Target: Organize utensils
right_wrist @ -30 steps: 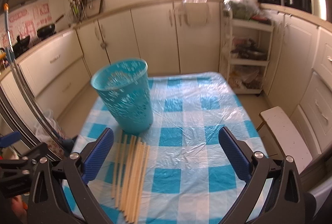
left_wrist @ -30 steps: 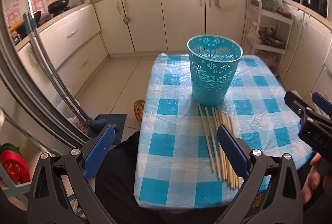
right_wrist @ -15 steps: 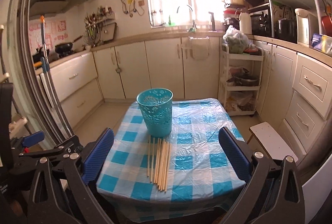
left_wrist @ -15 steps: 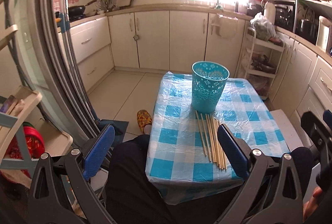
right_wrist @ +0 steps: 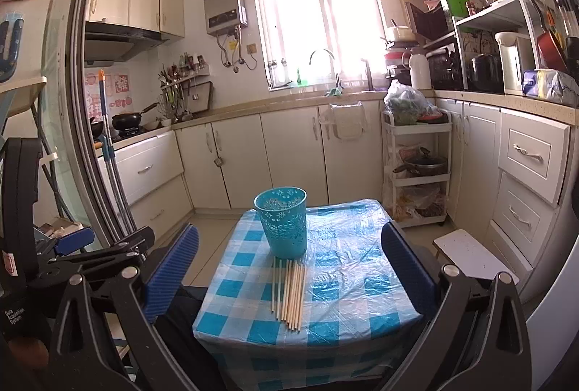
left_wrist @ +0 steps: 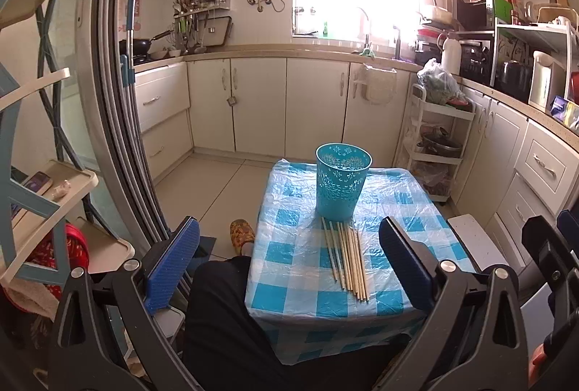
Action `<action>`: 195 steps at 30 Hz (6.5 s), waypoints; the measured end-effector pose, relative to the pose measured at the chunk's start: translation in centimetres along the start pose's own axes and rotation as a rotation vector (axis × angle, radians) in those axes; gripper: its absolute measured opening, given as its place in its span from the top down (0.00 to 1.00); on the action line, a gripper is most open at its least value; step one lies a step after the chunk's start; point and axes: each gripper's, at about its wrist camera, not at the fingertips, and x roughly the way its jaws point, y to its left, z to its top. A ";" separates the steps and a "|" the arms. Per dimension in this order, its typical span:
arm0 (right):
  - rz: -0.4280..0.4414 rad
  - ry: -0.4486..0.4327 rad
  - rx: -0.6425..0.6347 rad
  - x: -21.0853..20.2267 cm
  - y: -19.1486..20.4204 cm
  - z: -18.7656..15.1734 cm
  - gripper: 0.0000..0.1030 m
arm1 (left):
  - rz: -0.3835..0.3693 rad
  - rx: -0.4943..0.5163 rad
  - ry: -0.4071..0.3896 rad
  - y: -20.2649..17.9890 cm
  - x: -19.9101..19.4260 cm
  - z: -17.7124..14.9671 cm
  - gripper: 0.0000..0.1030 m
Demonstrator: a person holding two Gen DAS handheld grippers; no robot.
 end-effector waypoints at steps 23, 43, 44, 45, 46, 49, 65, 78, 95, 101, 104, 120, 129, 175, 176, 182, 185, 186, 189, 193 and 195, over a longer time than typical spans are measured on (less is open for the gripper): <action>0.062 -0.034 -0.028 -2.1 0.8 0.1 0.06 | 0.010 -0.015 -0.040 0.6 -1.9 0.0 0.07; 0.065 -0.029 -0.026 -2.2 1.1 0.3 0.06 | 0.010 -0.014 -0.042 0.4 -2.0 0.0 0.07; 0.065 -0.028 -0.025 -2.2 1.1 0.3 0.06 | 0.010 -0.013 -0.043 0.4 -2.0 0.0 0.07; 0.066 -0.027 -0.026 -2.2 1.2 0.3 0.06 | 0.009 -0.013 -0.044 0.4 -2.1 0.0 0.07; 0.067 -0.027 -0.027 -2.2 1.2 0.3 0.06 | 0.008 -0.012 -0.045 0.4 -2.2 -0.1 0.07; 0.069 -0.028 -0.031 -2.3 1.4 0.3 0.06 | 0.006 -0.012 -0.047 0.4 -2.3 -0.1 0.07; 0.020 0.231 -0.007 9.3 -1.6 -3.1 0.06 | -0.061 -0.012 0.198 0.2 9.5 -1.2 0.07; 0.046 0.617 0.044 27.7 -5.0 -12.4 0.65 | -0.065 -0.026 0.415 -0.1 25.1 -4.4 0.07; 0.047 0.696 -0.070 34.6 -5.2 -14.9 0.87 | -0.050 0.039 0.532 -3.7 36.9 -6.5 0.07; 0.076 0.707 -0.128 35.5 -6.4 -14.5 0.91 | -0.008 0.073 0.573 -5.5 41.6 -7.1 0.17; 0.093 0.699 -0.114 35.6 -7.2 -14.5 0.91 | 0.006 0.080 0.597 -6.0 43.5 -7.3 0.22; 0.131 0.676 -0.020 36.3 -8.3 -14.6 0.91 | -0.112 0.142 0.623 -8.7 44.4 -6.9 0.96; 0.145 0.673 -0.002 36.2 -8.5 -14.7 0.89 | -0.280 0.030 0.573 -4.7 36.9 -3.2 0.96; 0.156 0.677 0.008 36.1 -8.3 -14.7 0.73 | -0.112 -0.021 0.020 -5.4 35.9 7.0 0.41; 0.148 0.679 0.001 36.2 -8.2 -14.7 0.73 | -0.106 -0.023 0.020 -4.7 35.1 6.2 0.40; 0.067 0.671 -0.099 36.6 -6.8 -14.7 0.81 | -0.052 -0.024 0.076 -1.8 33.5 1.6 0.28; 0.041 0.677 -0.130 36.3 -6.8 -14.8 0.92 | -0.041 -0.029 0.151 -1.0 34.5 -1.0 0.28; 0.049 0.687 -0.107 36.1 -7.2 -14.8 0.94 | -0.044 -0.037 0.180 -0.6 34.9 -1.9 0.28; 0.077 0.696 -0.008 35.1 -8.6 -14.3 0.94 | -0.053 -0.055 0.240 0.0 35.9 -4.2 0.28; 0.189 0.612 0.141 32.2 -9.3 -11.0 0.94 | -0.056 -0.064 0.308 0.5 37.3 -6.9 0.28; 0.239 0.535 0.171 30.7 -8.9 -8.1 0.94 | -0.059 -0.072 0.328 0.8 37.9 -7.8 0.28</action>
